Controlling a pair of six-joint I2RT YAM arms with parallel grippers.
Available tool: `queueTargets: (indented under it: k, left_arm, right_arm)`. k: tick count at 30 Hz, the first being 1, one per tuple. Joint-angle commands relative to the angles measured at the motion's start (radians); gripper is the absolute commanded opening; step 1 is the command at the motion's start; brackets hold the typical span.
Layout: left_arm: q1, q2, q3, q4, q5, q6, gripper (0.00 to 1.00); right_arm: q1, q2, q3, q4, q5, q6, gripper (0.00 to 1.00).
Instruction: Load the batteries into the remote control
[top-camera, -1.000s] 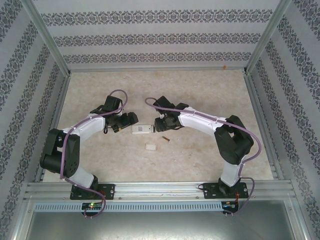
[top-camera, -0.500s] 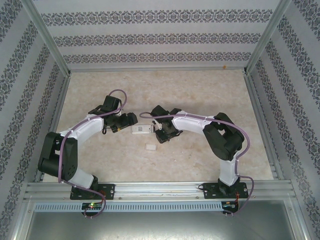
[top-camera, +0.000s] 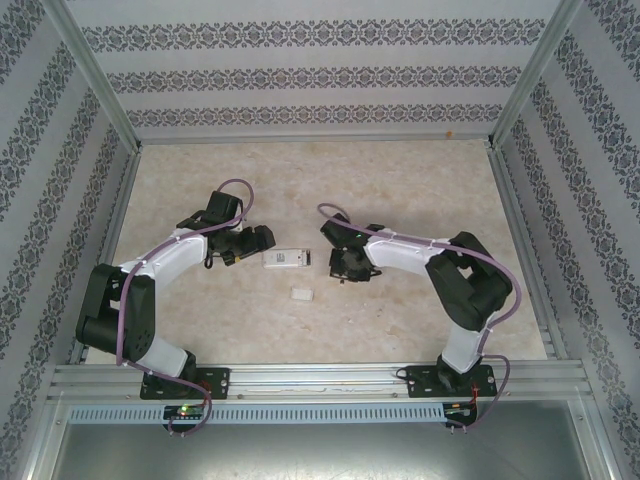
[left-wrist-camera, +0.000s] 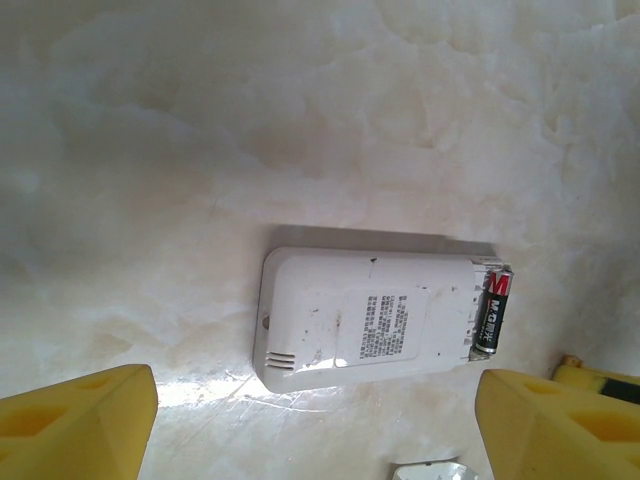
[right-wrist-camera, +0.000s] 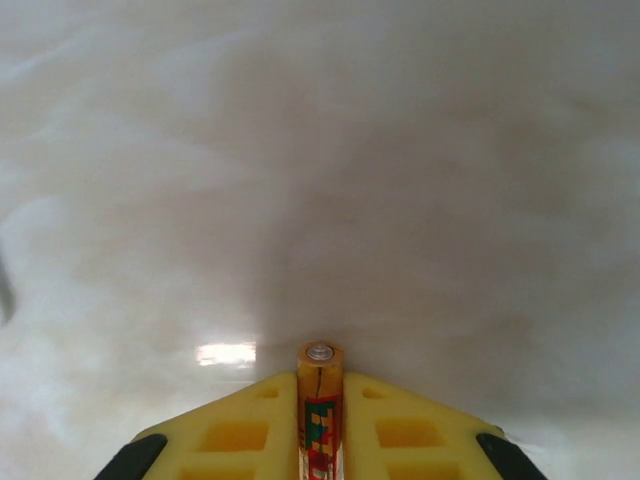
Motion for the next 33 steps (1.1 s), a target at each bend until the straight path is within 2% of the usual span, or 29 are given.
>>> queueTargets:
  k: [1,5,7,10,11,12,13,16,18,19,22,23,25,28,33]
  left_arm:
    - [0.003,-0.024,0.004,-0.023,-0.014,0.01,0.84]
    - [0.003,-0.019,0.008,-0.025,-0.017,0.019,0.84]
    - [0.003,-0.02,0.004,-0.019,-0.018,0.016,0.84]
    - [0.004,-0.017,0.002,-0.012,-0.014,0.014,0.84]
    - [0.003,-0.016,0.003,-0.013,-0.011,0.015,0.84]
    - [0.003,-0.017,0.003,-0.013,-0.011,0.017,0.84]
    - [0.003,-0.018,0.003,-0.013,-0.013,0.018,0.84]
    - [0.004,-0.027,0.002,-0.013,-0.022,0.021,0.84]
    - [0.003,-0.035,-0.003,-0.013,-0.025,0.021,0.84]
    - [0.003,-0.04,-0.005,-0.011,-0.028,0.02,0.84]
    - [0.004,-0.049,-0.018,0.0,-0.033,0.014,0.84]
    - [0.003,-0.05,-0.023,0.001,-0.036,0.014,0.85]
    - [0.003,-0.055,-0.027,-0.002,-0.039,0.014,0.85]
    - [0.003,-0.06,-0.033,0.001,-0.044,0.016,0.85]
    - [0.003,-0.056,-0.03,0.002,-0.042,0.02,0.85]
  right_arm:
    - [-0.007,0.024,-0.028,-0.047,0.036,0.358,0.17]
    - [-0.015,0.019,-0.009,-0.046,0.043,0.303,0.24]
    - [-0.018,-0.018,0.01,-0.059,0.077,0.207,0.28]
    - [-0.013,-0.111,0.042,-0.083,0.201,-0.021,0.36]
    - [-0.013,-0.149,0.038,-0.06,0.244,-0.148,0.4]
    - [-0.015,-0.181,0.031,-0.027,0.273,-0.289,0.49]
    - [-0.024,-0.201,0.023,0.015,0.249,-0.44,0.55]
    - [-0.049,-0.23,0.035,0.027,-0.062,-0.992,0.55]
    - [-0.016,-0.237,0.04,-0.023,-0.038,-1.303,0.52]
    - [-0.01,-0.248,0.016,-0.02,-0.037,-1.427,0.54]
    - [-0.023,-0.307,-0.091,-0.036,-0.167,-1.894,0.57]
    - [-0.024,-0.324,-0.13,-0.022,-0.178,-2.012,0.63]
    - [-0.047,-0.322,-0.155,-0.011,-0.206,-2.15,0.66]
    - [-0.058,-0.24,-0.105,-0.081,-0.207,-2.256,0.69]
    - [-0.06,-0.134,-0.078,-0.062,-0.199,-2.327,0.69]
